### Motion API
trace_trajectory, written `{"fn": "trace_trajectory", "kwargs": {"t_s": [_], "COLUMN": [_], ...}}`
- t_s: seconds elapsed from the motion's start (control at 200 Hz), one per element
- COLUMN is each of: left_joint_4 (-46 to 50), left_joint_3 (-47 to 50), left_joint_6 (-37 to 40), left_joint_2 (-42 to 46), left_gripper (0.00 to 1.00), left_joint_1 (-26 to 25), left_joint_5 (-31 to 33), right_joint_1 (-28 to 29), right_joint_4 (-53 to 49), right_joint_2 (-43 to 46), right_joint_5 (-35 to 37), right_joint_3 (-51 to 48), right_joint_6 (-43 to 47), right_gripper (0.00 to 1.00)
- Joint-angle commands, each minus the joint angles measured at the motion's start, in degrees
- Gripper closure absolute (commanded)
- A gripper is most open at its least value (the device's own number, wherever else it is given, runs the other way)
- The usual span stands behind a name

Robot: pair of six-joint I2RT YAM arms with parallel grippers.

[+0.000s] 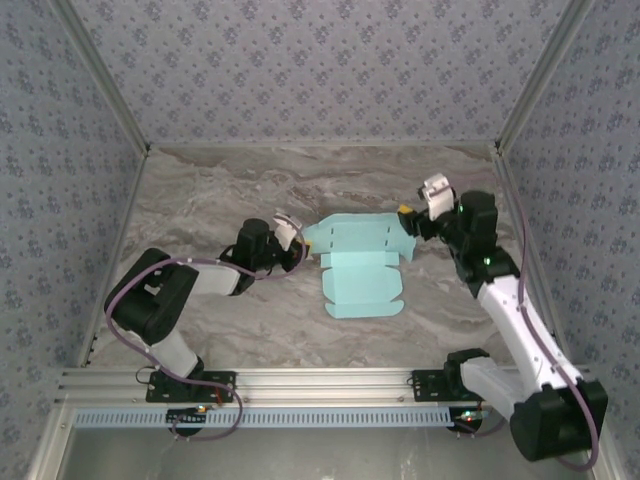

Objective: Fold the paper box

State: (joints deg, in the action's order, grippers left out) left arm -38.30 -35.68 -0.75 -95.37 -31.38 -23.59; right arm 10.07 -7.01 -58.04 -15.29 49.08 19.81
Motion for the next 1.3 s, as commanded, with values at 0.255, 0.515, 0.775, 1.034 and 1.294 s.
{"fn": "trace_trajectory", "kwargs": {"t_s": [0.255,0.515,0.775,1.034,1.294], "left_joint_4": [3.07,1.38,0.60,-2.90,-2.99], "left_joint_3": [-1.75,-2.11,-1.61,0.96,2.02], "left_joint_6": [7.65,6.79,4.13,-0.04,0.72], "left_joint_2": [-0.67,-2.27,-1.83,-1.93,-0.89], "left_gripper": [1.00,1.00,1.00,1.00,1.00], "left_joint_1": [0.19,1.21,2.46,4.03,4.44], "left_joint_5": [-4.34,-5.94,-7.50,-8.06,-7.72], "right_joint_1": [12.46,17.77,25.49,33.09,36.23], "right_joint_4": [-32.40,-33.39,-17.71,-0.32,7.38], "right_joint_2": [-27.52,-37.12,-31.48,-28.50,-25.49], "right_joint_5": [-8.83,0.14,15.21,32.79,37.26], "right_joint_3": [25.22,29.77,16.89,3.38,-3.88], "right_joint_6": [48.01,49.85,48.48,48.93,49.71], "right_gripper": [0.25,0.44,0.80,0.82,0.68]}}
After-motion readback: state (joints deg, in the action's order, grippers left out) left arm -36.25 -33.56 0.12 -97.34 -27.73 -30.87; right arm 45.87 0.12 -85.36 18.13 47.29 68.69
